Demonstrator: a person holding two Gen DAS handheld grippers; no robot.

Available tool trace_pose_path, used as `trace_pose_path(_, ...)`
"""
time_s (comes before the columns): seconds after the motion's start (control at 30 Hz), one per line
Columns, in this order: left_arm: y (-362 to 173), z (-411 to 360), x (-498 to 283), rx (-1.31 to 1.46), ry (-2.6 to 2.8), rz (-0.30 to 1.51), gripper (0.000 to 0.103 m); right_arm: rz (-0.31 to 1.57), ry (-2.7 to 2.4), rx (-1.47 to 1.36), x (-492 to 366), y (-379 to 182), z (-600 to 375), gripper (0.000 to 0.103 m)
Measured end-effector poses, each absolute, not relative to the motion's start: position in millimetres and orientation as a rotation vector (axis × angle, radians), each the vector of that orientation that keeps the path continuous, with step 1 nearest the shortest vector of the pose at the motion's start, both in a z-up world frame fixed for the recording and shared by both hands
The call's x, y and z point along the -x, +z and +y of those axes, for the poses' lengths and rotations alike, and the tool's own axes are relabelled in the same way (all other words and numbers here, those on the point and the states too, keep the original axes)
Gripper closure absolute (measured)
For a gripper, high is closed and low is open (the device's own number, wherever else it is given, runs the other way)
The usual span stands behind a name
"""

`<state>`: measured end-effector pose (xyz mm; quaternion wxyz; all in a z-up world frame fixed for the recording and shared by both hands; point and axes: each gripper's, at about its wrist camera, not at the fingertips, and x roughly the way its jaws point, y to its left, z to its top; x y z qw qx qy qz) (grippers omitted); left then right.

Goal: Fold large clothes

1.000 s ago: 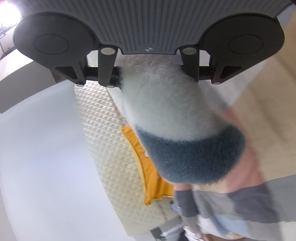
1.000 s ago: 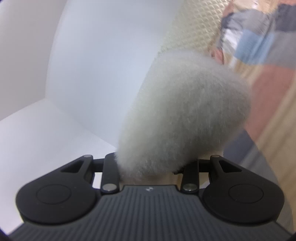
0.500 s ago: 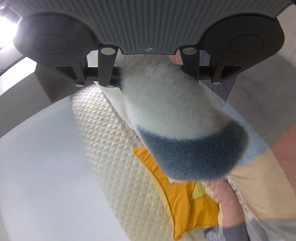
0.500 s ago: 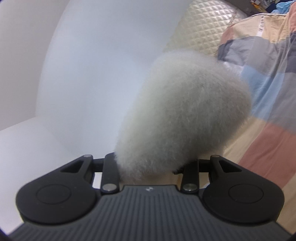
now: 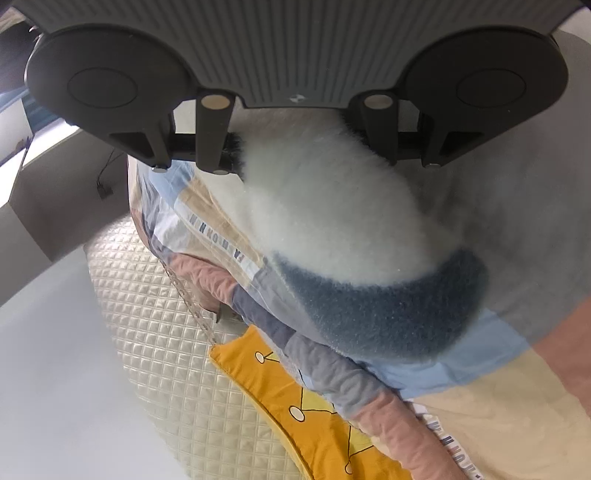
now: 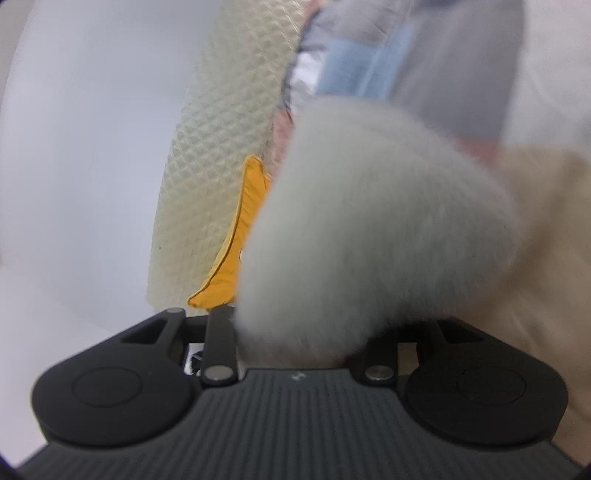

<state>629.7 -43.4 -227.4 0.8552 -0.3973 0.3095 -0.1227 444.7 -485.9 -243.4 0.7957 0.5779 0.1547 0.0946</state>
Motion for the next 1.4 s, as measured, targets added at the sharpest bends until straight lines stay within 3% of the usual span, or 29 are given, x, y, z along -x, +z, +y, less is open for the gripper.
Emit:
trace_pose_path(0.37,-212,-48,-571,0.763,-0.189,0.745,0.048,0.362,0.106,-1.258,-444,-249,-488,0.055)
trace_pose_path(0.7,-167,-43,-473,0.498,-0.151,0.8,0.045,0.384,-0.025,-1.312,-344,-224,-485,0.055)
trace_pose_path(1.4,81,-74,-256,0.021,-0.217,0.493,0.045,0.196,0.035,-0.594,-169,32,-427,0.055)
